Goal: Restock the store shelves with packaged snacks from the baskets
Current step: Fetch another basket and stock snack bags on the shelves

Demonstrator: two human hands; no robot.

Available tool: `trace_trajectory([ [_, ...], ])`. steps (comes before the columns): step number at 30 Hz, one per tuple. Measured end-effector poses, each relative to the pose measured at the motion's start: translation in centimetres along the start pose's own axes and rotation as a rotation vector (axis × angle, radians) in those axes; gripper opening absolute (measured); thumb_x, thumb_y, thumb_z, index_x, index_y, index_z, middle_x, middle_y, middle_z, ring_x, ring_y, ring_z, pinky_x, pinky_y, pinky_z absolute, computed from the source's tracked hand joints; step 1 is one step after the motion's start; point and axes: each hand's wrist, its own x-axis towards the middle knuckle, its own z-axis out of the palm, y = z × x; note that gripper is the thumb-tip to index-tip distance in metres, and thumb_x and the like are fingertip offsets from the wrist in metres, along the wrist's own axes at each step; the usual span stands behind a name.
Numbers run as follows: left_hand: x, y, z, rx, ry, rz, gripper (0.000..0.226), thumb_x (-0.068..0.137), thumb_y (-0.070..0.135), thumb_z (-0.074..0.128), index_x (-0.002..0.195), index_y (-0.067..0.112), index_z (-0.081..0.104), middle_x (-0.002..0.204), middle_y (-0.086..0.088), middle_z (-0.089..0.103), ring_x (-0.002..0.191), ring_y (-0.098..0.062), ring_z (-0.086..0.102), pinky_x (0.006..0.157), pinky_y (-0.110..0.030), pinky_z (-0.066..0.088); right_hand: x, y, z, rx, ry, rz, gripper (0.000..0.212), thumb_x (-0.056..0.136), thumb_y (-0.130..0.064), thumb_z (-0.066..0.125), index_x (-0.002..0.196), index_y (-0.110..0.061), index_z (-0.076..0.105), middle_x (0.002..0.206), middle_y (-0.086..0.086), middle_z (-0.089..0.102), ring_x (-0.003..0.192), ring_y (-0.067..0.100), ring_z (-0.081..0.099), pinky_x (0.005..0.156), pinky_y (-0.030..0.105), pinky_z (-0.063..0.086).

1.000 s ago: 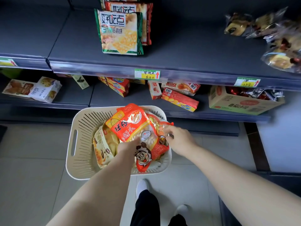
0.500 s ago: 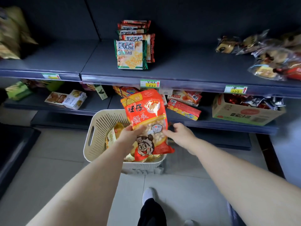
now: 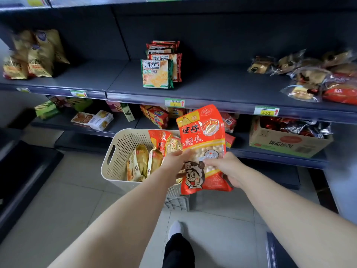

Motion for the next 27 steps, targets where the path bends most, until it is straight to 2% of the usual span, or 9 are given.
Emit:
trace_trajectory([
  [2,1.0,-0.2,-0.8,0.001,0.017,-0.032,0.027,0.098,0.038,0.058,0.113,0.016,0.06,0.107,-0.003,0.071,0.101,-0.021,0.067,0.088,-0.041,0.053,0.4,-0.1,-0.3,0.01,0.057,-0.011,0.054,0.064,-0.028,0.083,0.11,-0.014,0.058,0.103,0.01,0.069,0.091,0.029,0.069,0.086,0.05,0.056],
  [7,5.0,0.1,-4.1,0.013,0.16,-0.163,0.031,0.099,0.033,0.057,0.118,0.01,0.061,0.109,-0.001,0.071,0.097,-0.018,0.064,0.087,-0.04,0.048,4.0,0.1,-1.1,0.06,0.204,-0.075,0.072,0.045,-0.046,0.075,0.111,-0.021,0.061,0.105,0.004,0.07,0.092,0.027,0.068,0.087,0.049,0.055],
  [12,9.0,0.2,-6.0,-0.031,0.186,-0.291,0.03,0.099,0.026,0.058,0.121,0.007,0.059,0.118,-0.007,0.065,0.108,-0.024,0.06,0.09,-0.04,0.048,5.6,-2.0,-1.2,0.006,0.265,-0.125,0.039,0.072,-0.028,0.077,0.106,-0.026,0.058,0.104,-0.002,0.069,0.097,0.024,0.065,0.092,0.049,0.052],
  [14,10.8,-0.1,-6.2,-0.065,0.186,-0.337,0.032,0.098,0.025,0.058,0.124,0.006,0.058,0.12,-0.008,0.061,0.11,-0.025,0.059,0.088,-0.04,0.049,6.5,-2.9,-0.8,-0.026,0.258,-0.138,0.04,0.073,-0.029,0.076,0.108,-0.025,0.058,0.103,-0.004,0.07,0.097,0.022,0.065,0.093,0.048,0.052],
  [18,13.9,-0.8,-6.4,-0.081,0.21,-0.402,0.033,0.098,0.026,0.057,0.126,0.009,0.057,0.113,-0.008,0.055,0.099,-0.024,0.056,0.077,-0.039,0.051,8.3,-4.4,0.7,-0.053,0.216,-0.161,0.035,0.078,-0.025,0.075,0.109,-0.026,0.059,0.105,-0.006,0.069,0.099,0.017,0.065,0.094,0.044,0.051],
  [22,16.8,-0.8,-6.6,-0.079,0.204,-0.454,0.029,0.099,0.023,0.056,0.125,0.009,0.056,0.102,-0.005,0.054,0.11,-0.027,0.055,0.087,-0.042,0.052,10.0,-5.4,2.2,-0.106,0.231,-0.163,0.026,0.085,-0.02,0.071,0.104,-0.026,0.055,0.093,-0.015,0.062,0.086,0.006,0.059,0.082,0.032,0.046],
  [24,17.8,-0.8,-6.5,0.075,0.225,-0.421,0.028,0.098,0.021,0.057,0.123,0.009,0.056,0.092,-0.002,0.053,0.098,-0.024,0.056,0.092,-0.04,0.052,10.3,-5.8,2.7,-0.173,0.26,-0.148,0.024,0.085,-0.023,0.072,0.093,-0.028,0.049,0.086,-0.015,0.056,0.081,0.009,0.056,0.08,0.035,0.046],
  [26,18.9,-0.6,-6.4,0.46,0.293,-0.264,0.029,0.095,0.013,0.054,0.123,0.009,0.057,0.092,0.0,0.057,0.083,-0.02,0.055,0.08,-0.033,0.052,10.9,-5.8,3.0,-0.22,0.293,-0.122,0.027,0.083,-0.026,0.073,0.096,-0.026,0.049,0.088,-0.012,0.059,0.087,0.016,0.059,0.084,0.039,0.049],
  [27,19.5,-0.4,-6.3,0.505,0.323,-0.162,0.03,0.093,0.012,0.053,0.123,0.009,0.059,0.095,-0.002,0.062,0.082,-0.022,0.057,0.073,-0.03,0.049,11.1,-5.8,3.2,-0.23,0.312,-0.107,0.03,0.081,-0.028,0.073,0.101,-0.025,0.052,0.093,-0.009,0.062,0.091,0.018,0.061,0.086,0.041,0.051],
])
